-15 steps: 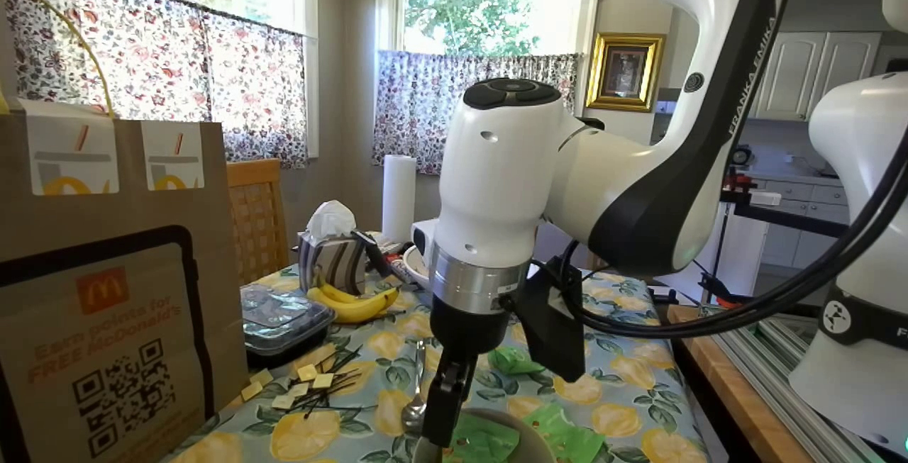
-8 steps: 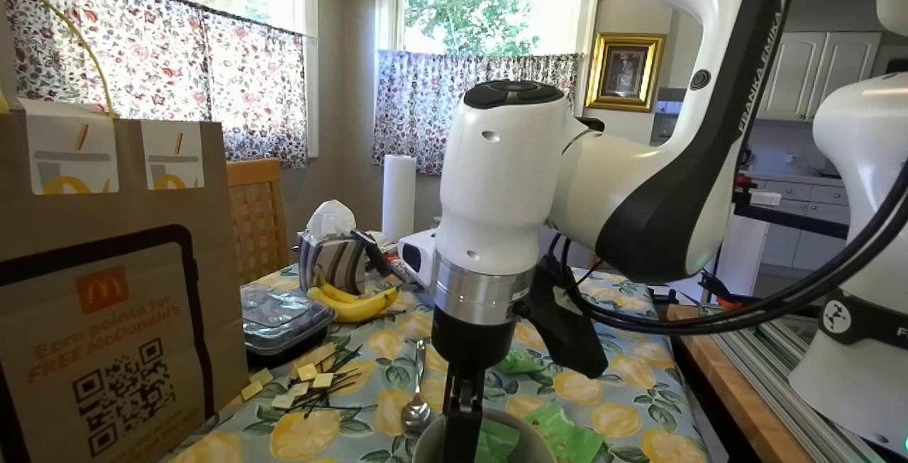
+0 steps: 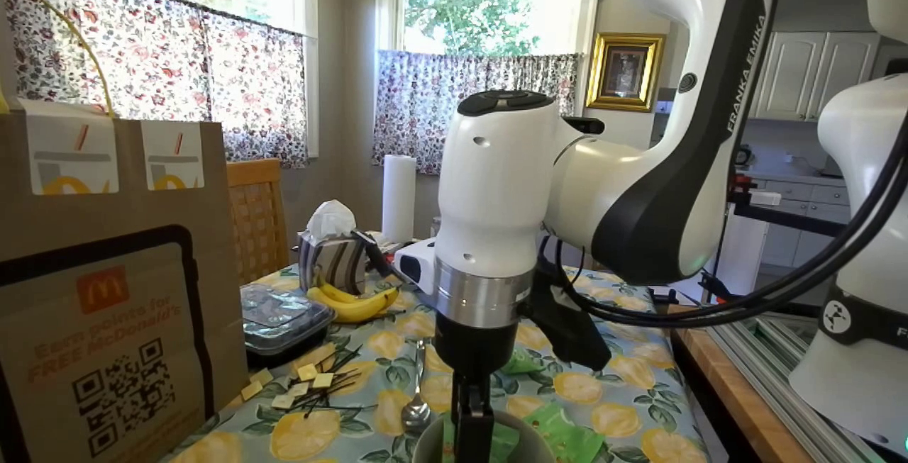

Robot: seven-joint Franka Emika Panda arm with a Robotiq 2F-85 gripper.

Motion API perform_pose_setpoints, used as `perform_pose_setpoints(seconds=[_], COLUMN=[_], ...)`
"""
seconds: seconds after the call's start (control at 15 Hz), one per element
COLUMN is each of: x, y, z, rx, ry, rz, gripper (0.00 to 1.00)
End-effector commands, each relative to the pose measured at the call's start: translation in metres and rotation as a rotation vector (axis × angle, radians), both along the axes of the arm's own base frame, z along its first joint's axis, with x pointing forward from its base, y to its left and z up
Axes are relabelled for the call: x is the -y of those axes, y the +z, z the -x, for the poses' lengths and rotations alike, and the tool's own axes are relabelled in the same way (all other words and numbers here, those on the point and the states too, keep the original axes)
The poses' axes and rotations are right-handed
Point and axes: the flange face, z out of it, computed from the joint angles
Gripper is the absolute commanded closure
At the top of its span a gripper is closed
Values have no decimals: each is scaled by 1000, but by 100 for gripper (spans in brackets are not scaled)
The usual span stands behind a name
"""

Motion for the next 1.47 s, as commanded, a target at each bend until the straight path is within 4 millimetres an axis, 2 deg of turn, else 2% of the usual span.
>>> perform_pose_setpoints(seconds=[0.0, 0.47, 0.53, 0.6, 0.67, 0.73, 0.8, 1.13, 1.2, 1.27, 1.33, 1.4], x=[4, 8, 9, 9, 10, 10, 12, 21, 21, 20, 19, 18], y=[-9, -14, -14, -14, -15, -15, -14, -13, -13, -13, -13, -13], z=[-1, -1, -2, -2, -2, -1, -2, -3, -2, -2, -1, 0], rx=[-39, -73, -75, -73, -73, -73, -71, -69, -67, -68, -69, -69], ry=[21, -1, -2, -9, -16, -20, -22, -42, -42, -42, -40, -37], rz=[-30, -53, -52, -50, -51, -47, -45, -30, -27, -26, -26, -24], gripper=[0, 0, 5, 24, 29, 30, 36, 77, 62, 42, 46, 46])
